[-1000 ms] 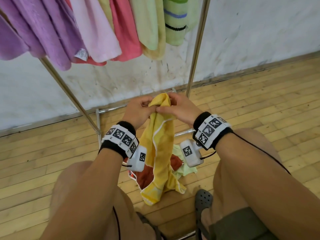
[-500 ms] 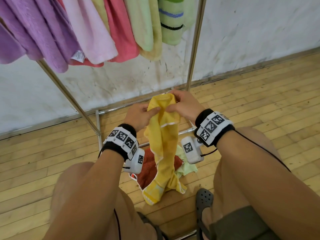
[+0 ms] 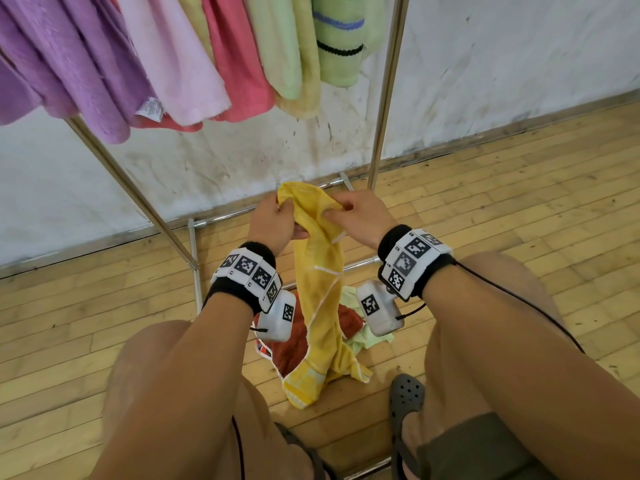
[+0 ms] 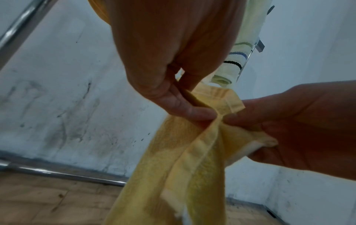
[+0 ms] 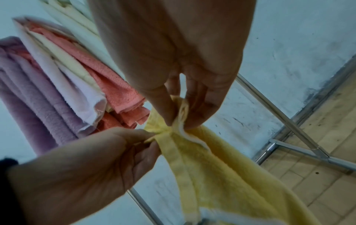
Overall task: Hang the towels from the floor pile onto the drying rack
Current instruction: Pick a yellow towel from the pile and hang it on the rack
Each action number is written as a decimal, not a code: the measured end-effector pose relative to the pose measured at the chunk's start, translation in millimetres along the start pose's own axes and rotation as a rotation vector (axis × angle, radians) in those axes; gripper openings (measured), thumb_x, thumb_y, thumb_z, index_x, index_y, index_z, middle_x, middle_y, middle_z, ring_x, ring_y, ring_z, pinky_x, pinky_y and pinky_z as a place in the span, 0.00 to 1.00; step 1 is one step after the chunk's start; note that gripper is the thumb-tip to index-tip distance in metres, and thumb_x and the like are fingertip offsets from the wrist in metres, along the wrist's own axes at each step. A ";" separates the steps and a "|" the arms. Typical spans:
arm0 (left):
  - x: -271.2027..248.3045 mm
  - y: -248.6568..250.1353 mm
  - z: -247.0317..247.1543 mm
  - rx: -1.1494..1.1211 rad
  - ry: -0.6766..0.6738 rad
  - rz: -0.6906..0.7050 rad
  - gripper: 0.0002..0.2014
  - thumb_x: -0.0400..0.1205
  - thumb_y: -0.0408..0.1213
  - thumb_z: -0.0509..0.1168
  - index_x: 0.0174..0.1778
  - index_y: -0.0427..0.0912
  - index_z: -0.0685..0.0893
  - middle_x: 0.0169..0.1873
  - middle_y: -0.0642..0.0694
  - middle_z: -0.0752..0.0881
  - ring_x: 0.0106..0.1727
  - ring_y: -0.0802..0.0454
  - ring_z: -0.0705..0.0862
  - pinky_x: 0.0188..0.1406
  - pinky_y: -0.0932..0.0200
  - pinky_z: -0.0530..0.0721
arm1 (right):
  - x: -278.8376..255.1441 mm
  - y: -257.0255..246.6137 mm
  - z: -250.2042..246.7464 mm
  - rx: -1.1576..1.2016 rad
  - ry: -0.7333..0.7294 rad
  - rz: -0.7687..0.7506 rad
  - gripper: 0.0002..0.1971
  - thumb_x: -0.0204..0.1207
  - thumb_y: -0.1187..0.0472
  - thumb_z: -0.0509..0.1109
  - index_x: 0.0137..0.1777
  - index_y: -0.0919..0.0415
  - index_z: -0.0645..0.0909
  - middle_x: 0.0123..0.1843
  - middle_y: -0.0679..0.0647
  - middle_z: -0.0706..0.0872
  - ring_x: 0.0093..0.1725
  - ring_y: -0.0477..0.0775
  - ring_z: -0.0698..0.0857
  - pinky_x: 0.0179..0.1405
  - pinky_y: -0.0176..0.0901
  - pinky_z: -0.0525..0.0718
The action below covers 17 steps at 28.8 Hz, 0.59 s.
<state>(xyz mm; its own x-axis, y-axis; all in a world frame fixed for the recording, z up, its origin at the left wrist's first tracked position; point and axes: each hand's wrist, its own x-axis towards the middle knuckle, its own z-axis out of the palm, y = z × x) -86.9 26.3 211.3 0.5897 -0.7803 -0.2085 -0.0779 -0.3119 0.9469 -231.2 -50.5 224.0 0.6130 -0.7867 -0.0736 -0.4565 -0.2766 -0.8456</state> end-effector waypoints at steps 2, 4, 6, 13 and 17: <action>-1.3 2.9 1.3 -0.068 0.010 -0.012 0.11 0.89 0.31 0.52 0.66 0.39 0.72 0.47 0.35 0.87 0.29 0.51 0.90 0.31 0.60 0.89 | -1.0 0.7 2.5 -0.026 0.002 -0.034 0.18 0.73 0.62 0.73 0.63 0.51 0.80 0.50 0.48 0.88 0.49 0.50 0.86 0.53 0.53 0.87; -1.2 4.7 1.4 -0.109 0.017 -0.001 0.14 0.88 0.29 0.51 0.68 0.41 0.72 0.46 0.35 0.87 0.29 0.50 0.90 0.34 0.57 0.90 | -2.5 0.2 4.7 -0.035 0.035 -0.098 0.21 0.71 0.66 0.73 0.58 0.48 0.72 0.46 0.50 0.86 0.43 0.52 0.86 0.46 0.57 0.88; -0.3 5.8 1.5 -0.143 0.021 0.001 0.14 0.88 0.28 0.51 0.66 0.39 0.75 0.44 0.34 0.88 0.31 0.49 0.91 0.37 0.56 0.91 | -2.1 0.4 5.4 -0.050 0.032 -0.154 0.20 0.71 0.67 0.71 0.53 0.45 0.70 0.44 0.51 0.85 0.41 0.56 0.86 0.43 0.57 0.88; -3.3 10.2 3.0 -0.191 0.059 0.001 0.05 0.85 0.26 0.62 0.53 0.37 0.74 0.41 0.34 0.87 0.31 0.51 0.91 0.36 0.59 0.90 | 3.2 6.8 11.4 -0.124 0.034 -0.126 0.08 0.77 0.63 0.71 0.50 0.54 0.74 0.44 0.50 0.85 0.43 0.52 0.86 0.44 0.47 0.84; -6.2 12.1 0.0 -0.195 0.079 0.054 0.08 0.81 0.25 0.66 0.47 0.39 0.74 0.41 0.36 0.84 0.31 0.48 0.91 0.37 0.58 0.90 | 1.9 5.5 5.7 -0.173 0.112 -0.164 0.12 0.73 0.72 0.65 0.51 0.56 0.72 0.43 0.55 0.85 0.40 0.59 0.86 0.41 0.54 0.87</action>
<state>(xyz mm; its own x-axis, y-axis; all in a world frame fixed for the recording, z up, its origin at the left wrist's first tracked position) -91.4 27.4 224.0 0.6508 -0.7455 -0.1438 0.0418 -0.1539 0.9872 -228.9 -50.4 216.2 0.6174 -0.7768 0.1242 -0.4663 -0.4886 -0.7375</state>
